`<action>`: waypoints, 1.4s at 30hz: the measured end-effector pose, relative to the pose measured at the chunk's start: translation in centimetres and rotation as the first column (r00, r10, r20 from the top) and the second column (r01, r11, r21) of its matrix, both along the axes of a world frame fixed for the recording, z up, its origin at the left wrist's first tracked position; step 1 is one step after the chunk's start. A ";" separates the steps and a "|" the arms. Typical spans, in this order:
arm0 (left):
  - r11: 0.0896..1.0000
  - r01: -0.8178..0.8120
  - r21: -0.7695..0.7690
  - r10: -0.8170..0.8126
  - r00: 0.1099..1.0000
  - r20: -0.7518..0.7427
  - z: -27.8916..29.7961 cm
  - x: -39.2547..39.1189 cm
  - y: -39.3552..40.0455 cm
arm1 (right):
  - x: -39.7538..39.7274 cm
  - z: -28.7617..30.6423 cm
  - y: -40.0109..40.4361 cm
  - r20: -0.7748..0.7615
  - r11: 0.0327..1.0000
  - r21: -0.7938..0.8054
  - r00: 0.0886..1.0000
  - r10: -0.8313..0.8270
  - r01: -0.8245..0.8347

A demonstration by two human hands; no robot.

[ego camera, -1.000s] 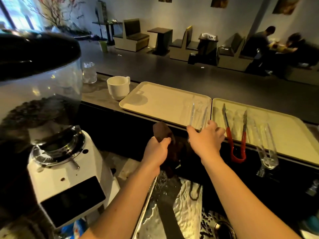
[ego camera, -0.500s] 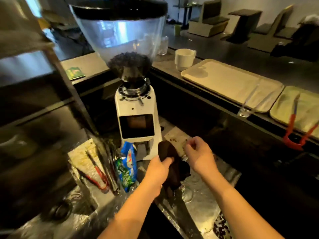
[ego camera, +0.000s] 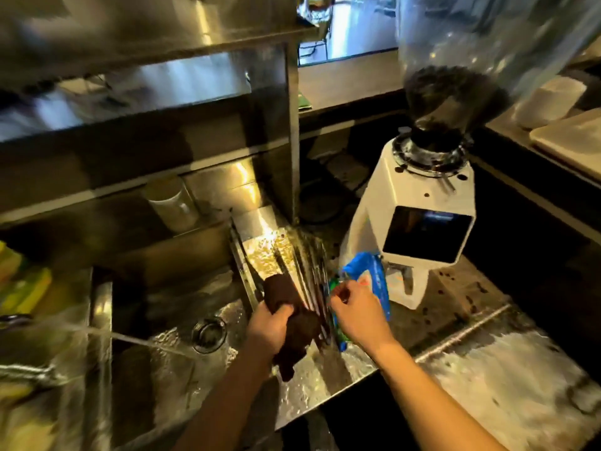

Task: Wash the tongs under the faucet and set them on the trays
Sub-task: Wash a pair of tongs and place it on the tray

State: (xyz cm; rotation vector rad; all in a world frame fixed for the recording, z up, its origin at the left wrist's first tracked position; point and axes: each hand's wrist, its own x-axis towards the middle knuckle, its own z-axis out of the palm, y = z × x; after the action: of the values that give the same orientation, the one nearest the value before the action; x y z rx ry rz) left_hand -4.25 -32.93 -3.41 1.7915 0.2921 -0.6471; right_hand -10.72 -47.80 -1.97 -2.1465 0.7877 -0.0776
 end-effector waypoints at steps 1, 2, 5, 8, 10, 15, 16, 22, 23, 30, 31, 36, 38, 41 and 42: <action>1.000 0.003 0.000 -0.003 1.000 0.002 -0.3 0.7 0.4 | 0.9 -1.0 0.3 -0.044 1.000 -0.014 0.999 0.002 -0.003; 1.000 0.012 0.013 -0.012 1.000 0.005 -1.0 1.6 1.0 | 2.0 -2.4 0.8 -0.098 1.000 -0.022 0.995 0.007 -0.009; 0.989 0.123 0.076 -0.126 0.991 0.040 -2.2 3.4 2.1 | 4.0 -5.3 1.7 -0.320 0.997 -0.056 0.947 0.026 -0.046; 0.988 0.142 0.067 -0.143 0.990 0.007 -3.1 5.1 2.6 | 4.7 -7.2 2.6 -0.454 0.987 -0.133 0.891 0.024 -0.095; 0.987 0.140 0.077 -0.138 0.990 -0.025 -3.8 6.2 3.0 | 5.0 -8.0 3.1 -0.501 0.981 -0.168 0.866 -0.001 -0.096; 0.988 0.144 0.061 -0.138 0.986 -0.093 -4.5 7.0 3.9 | 5.4 -8.4 3.5 -0.488 0.985 -0.166 0.872 -0.040 -0.047; 0.990 0.135 0.051 -0.130 0.987 -0.100 -4.7 7.0 4.0 | 5.3 -8.4 3.5 -0.481 0.986 -0.161 0.876 -0.038 -0.045; 0.998 0.042 -0.051 -0.050 0.988 -0.144 -3.6 5.7 2.9 | 4.6 -6.0 2.1 -0.444 0.993 -0.111 0.892 -0.080 0.034; 0.997 0.013 -0.073 -0.024 0.989 -0.148 -3.5 5.6 2.7 | 4.4 -5.6 1.8 -0.443 0.992 -0.120 0.893 -0.079 0.028; 0.974 -0.172 -0.147 0.155 0.981 -0.117 -1.5 3.5 3.7 | 2.0 -3.1 1.2 -0.302 0.982 -0.186 0.953 -0.013 -0.045; 0.969 -0.191 -0.154 0.176 0.979 -0.107 -1.1 3.2 4.0 | 1.9 -2.7 1.4 -0.300 0.978 -0.200 0.954 0.003 -0.066; 0.944 -0.295 -0.145 0.295 0.955 -0.027 0.9 2.2 7.0 | 2.3 -0.8 4.0 -0.209 0.972 -0.137 0.965 0.160 -0.190; 0.916 -0.371 -0.151 0.373 0.928 -0.017 0.9 2.2 9.0 | 2.6 0.0 5.8 -0.110 0.978 0.018 0.972 0.207 -0.206; 0.864 -0.464 -0.194 0.467 0.884 -0.034 0.8 2.3 12.2 | 3.5 1.0 8.9 -0.079 0.932 0.258 0.956 0.282 -0.254; 0.842 -0.498 -0.210 0.500 0.865 -0.048 0.9 2.4 13.7 | 3.8 1.3 10.2 -0.077 0.897 0.340 0.943 0.324 -0.281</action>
State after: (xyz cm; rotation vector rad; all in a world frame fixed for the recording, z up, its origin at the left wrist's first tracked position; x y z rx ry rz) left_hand -1.85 -19.26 -2.50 1.4235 0.6350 -0.2812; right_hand -6.88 -37.58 -0.71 -1.9424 0.4880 0.3406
